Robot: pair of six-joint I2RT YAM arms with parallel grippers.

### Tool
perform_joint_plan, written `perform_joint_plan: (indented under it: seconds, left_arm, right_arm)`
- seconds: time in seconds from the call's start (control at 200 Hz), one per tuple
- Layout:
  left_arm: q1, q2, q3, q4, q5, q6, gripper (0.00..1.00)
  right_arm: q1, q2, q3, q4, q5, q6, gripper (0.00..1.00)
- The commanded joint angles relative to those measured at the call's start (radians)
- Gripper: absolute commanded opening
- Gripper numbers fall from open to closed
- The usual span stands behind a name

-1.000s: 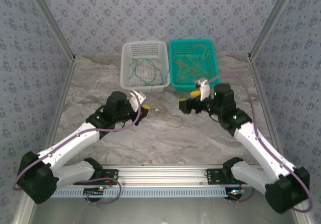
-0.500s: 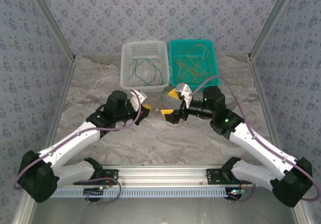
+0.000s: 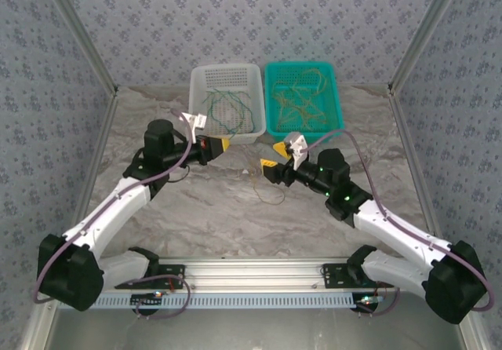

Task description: Untangle the cables

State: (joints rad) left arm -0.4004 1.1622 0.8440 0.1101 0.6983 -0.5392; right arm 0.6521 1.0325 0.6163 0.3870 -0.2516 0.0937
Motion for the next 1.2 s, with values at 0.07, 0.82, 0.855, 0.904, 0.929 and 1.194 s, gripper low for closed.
perform_joint_plan:
  seconds: [0.07,0.82,0.855,0.904,0.929,1.194]
  left_arm:
    - [-0.007,0.017,0.036,0.134,0.189,-0.158,0.0]
    - [-0.397,-0.077,-0.017,-0.283,-0.551,0.8,0.0]
    - [-0.418,-0.095,-0.051,-0.243,-0.597,0.838,0.0]
    - [-0.44,-0.123,-0.101,-0.169,-0.642,0.881,0.0]
    - [-0.443,-0.137,-0.128,-0.131,-0.649,0.896,0.0]
    - [-0.455,-0.191,-0.169,-0.091,-0.642,0.969,0.0]
  right_arm:
    - [-0.049,0.099,0.073,0.142,-0.03,0.276,0.64]
    - [-0.199,0.19,0.708,-0.811,-0.495,0.014,0.63]
    - [-0.2,0.205,0.742,-0.875,-0.49,0.002,0.63]
    - [-0.201,0.228,0.78,-0.959,-0.482,-0.01,0.64]
    - [-0.201,0.24,0.796,-0.995,-0.485,-0.017,0.64]
    - [-0.106,0.368,0.814,-1.097,-0.537,-0.092,0.67]
